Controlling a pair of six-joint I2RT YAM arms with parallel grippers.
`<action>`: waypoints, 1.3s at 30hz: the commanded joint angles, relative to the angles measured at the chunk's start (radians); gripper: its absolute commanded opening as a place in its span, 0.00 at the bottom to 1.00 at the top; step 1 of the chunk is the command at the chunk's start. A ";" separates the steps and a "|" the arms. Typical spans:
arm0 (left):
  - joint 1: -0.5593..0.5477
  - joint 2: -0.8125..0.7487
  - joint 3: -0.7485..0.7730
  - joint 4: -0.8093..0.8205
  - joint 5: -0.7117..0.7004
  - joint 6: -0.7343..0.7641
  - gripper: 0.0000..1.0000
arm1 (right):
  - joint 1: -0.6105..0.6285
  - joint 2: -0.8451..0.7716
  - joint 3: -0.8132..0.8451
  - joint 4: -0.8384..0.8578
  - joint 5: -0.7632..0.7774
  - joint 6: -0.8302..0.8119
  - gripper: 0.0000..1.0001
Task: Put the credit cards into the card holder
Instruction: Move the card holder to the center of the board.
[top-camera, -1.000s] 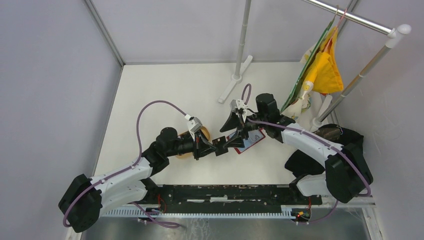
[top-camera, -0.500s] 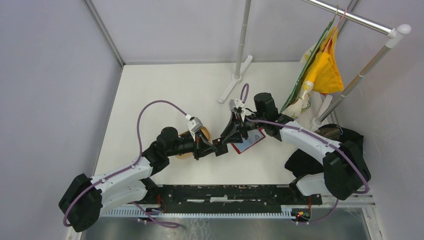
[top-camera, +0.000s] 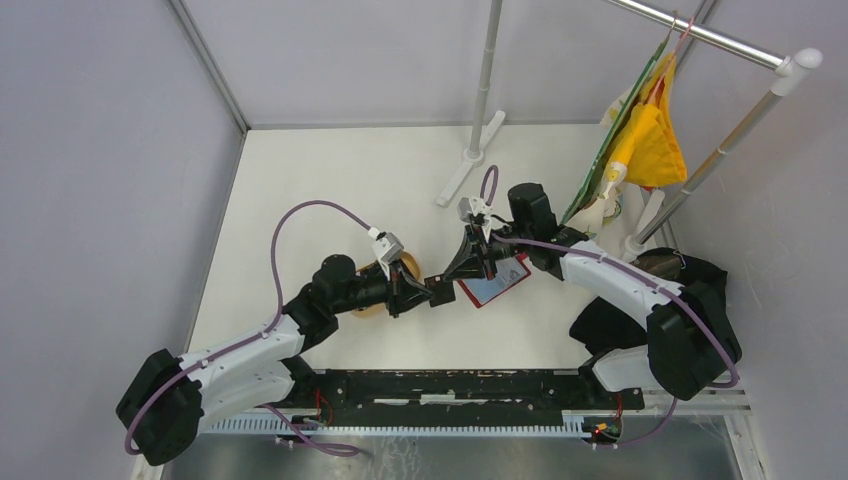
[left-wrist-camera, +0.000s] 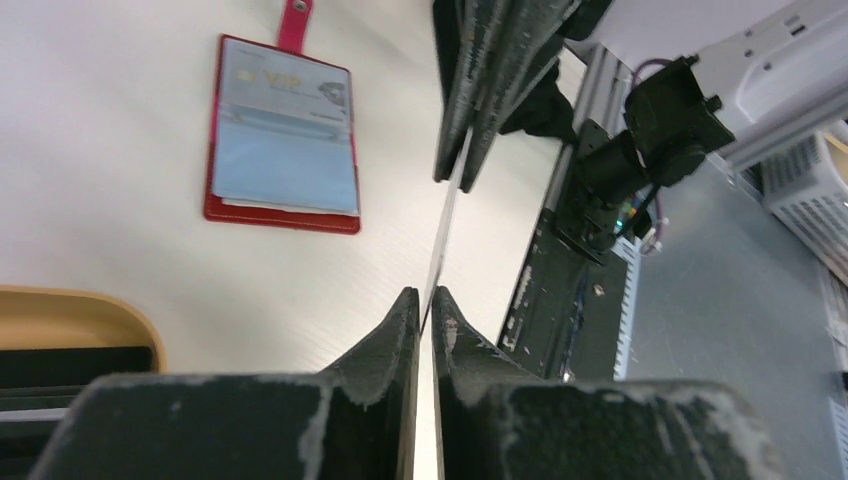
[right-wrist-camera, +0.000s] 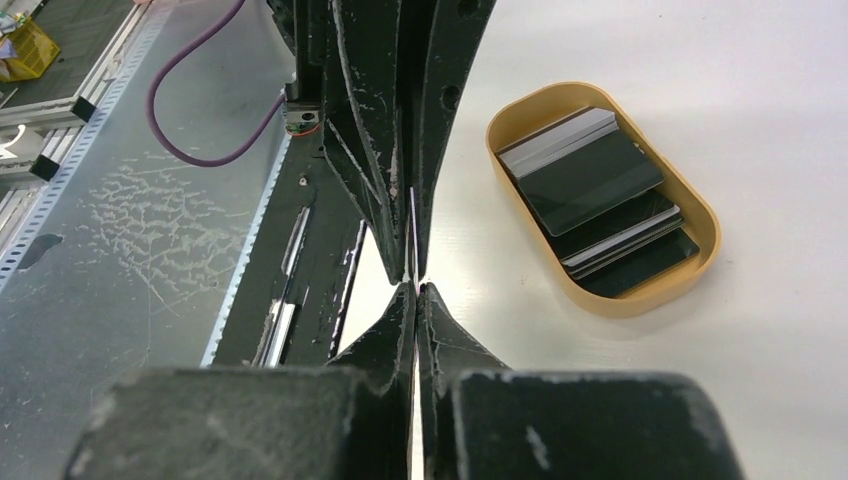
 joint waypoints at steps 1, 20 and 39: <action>-0.004 -0.038 0.022 0.004 -0.115 0.018 0.20 | -0.013 0.001 0.057 -0.039 -0.011 -0.065 0.00; -0.003 -0.103 -0.006 -0.103 -0.463 -0.089 1.00 | -0.116 0.029 0.137 -0.268 0.145 -0.253 0.00; -0.004 0.042 0.011 0.037 -0.319 -0.171 0.94 | -0.212 0.084 0.163 -0.319 0.171 -0.262 0.00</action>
